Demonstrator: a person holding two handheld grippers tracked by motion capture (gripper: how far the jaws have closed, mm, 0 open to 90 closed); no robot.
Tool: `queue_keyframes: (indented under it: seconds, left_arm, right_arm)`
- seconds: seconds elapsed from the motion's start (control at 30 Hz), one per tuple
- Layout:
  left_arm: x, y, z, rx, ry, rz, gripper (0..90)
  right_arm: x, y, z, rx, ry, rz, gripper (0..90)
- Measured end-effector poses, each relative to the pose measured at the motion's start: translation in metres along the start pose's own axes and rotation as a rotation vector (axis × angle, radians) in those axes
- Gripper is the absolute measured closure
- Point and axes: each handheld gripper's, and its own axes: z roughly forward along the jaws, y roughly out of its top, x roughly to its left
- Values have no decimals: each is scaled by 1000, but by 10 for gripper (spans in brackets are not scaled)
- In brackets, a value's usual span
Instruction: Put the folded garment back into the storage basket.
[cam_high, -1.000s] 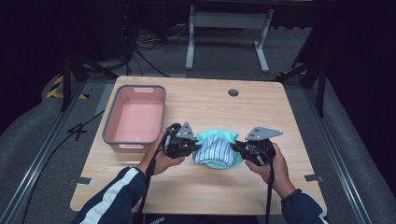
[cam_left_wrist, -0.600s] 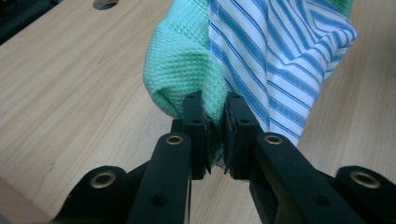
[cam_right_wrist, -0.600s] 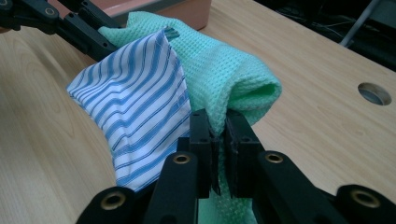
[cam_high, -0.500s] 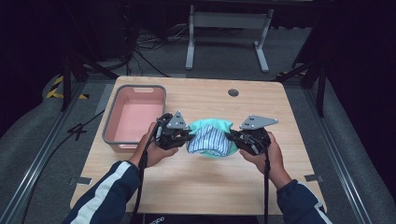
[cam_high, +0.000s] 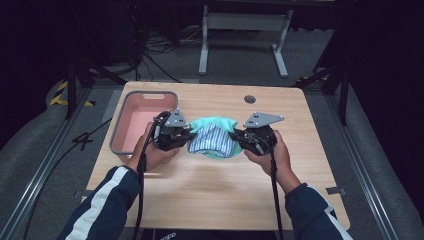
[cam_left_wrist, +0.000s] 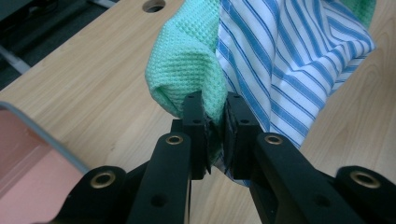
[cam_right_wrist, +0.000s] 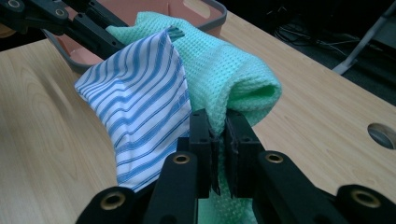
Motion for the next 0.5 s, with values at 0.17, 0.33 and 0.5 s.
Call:
queue_keyframes:
  seconds: [0.17, 0.33, 0.5]
  left_arm:
    - [8, -2, -8, -2, 28, -7, 808]
    - [16, -8, -15, -1, 48, -30, 809]
    - [25, -16, -22, 4, 78, -43, 809]
  right_arm:
    - [5, 14, 10, -5, 11, -17, 828]
    - [8, 21, 18, -6, 16, -28, 829]
    - [13, 30, 31, -10, 38, -33, 828]
